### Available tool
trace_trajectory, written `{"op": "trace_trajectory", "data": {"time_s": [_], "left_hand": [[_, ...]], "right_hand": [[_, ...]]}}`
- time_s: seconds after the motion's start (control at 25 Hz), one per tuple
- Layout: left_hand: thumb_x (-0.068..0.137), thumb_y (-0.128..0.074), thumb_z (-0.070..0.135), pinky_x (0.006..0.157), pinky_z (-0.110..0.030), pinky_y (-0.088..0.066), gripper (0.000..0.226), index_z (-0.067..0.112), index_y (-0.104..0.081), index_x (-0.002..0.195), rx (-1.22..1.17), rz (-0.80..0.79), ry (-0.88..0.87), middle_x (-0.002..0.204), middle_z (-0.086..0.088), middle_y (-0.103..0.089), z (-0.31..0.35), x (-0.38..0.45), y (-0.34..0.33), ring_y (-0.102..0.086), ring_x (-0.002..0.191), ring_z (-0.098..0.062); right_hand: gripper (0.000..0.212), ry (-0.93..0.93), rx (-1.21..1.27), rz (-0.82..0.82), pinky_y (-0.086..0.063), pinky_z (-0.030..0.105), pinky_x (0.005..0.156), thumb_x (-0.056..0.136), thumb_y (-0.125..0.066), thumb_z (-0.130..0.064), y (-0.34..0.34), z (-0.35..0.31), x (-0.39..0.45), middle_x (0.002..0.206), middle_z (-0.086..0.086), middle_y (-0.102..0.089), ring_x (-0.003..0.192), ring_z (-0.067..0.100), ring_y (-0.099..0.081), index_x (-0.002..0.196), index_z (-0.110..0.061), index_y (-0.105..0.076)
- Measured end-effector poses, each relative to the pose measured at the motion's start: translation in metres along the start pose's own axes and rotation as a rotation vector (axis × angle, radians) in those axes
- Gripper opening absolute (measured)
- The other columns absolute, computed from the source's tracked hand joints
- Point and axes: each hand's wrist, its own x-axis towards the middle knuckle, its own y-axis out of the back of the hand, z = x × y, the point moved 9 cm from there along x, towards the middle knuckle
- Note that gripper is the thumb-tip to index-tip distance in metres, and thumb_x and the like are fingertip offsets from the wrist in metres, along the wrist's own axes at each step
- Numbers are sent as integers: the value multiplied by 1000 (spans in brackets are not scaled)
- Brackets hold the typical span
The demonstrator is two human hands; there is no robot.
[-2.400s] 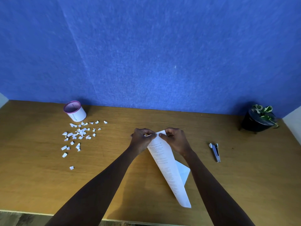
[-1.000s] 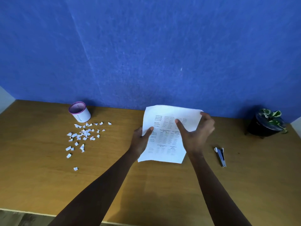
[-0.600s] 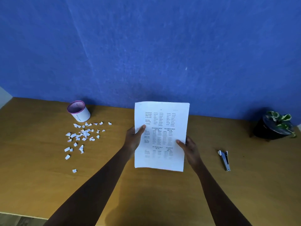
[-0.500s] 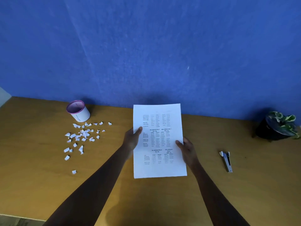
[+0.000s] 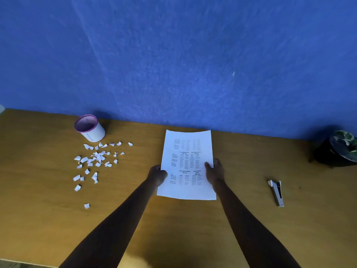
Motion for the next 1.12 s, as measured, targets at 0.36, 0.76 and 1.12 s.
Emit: {"op": "trace_trajectory", "data": {"time_s": [0.36,0.76,1.12], "left_hand": [[88,-55,4,58,-26,-46,34,11,-51,121,223,220,-111,116,-7,-63,4,-1,18,-59,91,-22],[79,-75,10,74,-33,-59,65,15,-43,136,490,302,-347,134,-7,-48,5,-7,16,-56,114,-28],[99,-46,44,117,-59,-17,61,20,-28,152,907,263,-288,163,0,-19,-19,-26,-5,-14,152,-23]], "right_hand": [[66,26,-102,-94,-45,40,104,86,-69,-6,-27,-8,3,139,13,-43,128,30,-48,140,-4,-31],[79,333,-520,-168,-38,41,112,86,-71,-15,-30,-9,-18,158,8,-23,143,27,-31,150,-10,-25],[71,554,-930,-224,-7,53,120,96,-48,-49,-39,15,-54,164,6,-13,151,35,-8,155,-18,-23]]}}
